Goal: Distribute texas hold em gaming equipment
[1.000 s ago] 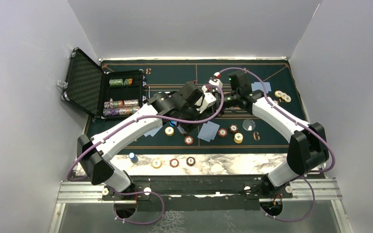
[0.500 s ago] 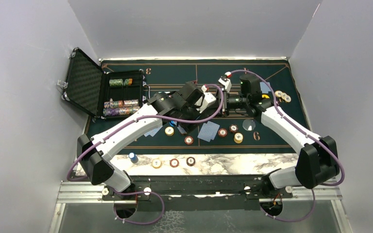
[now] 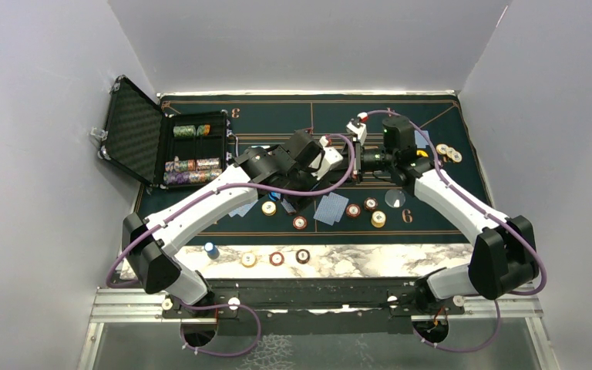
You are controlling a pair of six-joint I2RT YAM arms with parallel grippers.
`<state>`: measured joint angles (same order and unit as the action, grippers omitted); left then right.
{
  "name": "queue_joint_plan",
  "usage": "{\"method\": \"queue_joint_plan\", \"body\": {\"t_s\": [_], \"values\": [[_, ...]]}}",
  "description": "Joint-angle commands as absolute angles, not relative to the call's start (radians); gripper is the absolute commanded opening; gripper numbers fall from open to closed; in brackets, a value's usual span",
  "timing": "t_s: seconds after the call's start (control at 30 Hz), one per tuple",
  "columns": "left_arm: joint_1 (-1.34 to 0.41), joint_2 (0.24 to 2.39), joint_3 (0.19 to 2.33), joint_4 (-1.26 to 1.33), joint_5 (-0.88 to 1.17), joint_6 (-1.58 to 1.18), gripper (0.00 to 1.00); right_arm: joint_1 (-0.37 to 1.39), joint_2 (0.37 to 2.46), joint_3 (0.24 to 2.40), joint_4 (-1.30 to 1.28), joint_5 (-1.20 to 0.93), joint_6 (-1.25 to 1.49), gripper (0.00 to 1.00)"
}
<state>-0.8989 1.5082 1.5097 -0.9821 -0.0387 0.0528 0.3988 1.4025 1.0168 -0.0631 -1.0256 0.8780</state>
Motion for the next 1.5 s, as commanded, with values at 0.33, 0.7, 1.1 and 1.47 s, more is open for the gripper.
{"method": "queue_joint_plan", "body": {"t_s": [0.33, 0.7, 1.1, 1.47], "values": [[-0.905, 1.509, 1.523, -0.979, -0.051, 0.046, 0.00, 0.400, 1.402, 0.898, 0.206, -1.093, 1.104, 0.23], [-0.905, 1.510, 1.513, -0.979, -0.074, 0.034, 0.00, 0.396, 1.361, 0.946, 0.065, -1.021, 1.009, 0.01], [-0.888, 1.428, 1.401, -0.996, -0.179, -0.094, 0.00, 0.202, 1.301, 1.132, -0.516, -0.846, -0.041, 0.01], [-0.871, 1.356, 1.387, -1.024, -0.134, -0.122, 0.00, 0.225, 1.844, 1.534, -0.915, -0.629, -0.640, 0.01]]}}
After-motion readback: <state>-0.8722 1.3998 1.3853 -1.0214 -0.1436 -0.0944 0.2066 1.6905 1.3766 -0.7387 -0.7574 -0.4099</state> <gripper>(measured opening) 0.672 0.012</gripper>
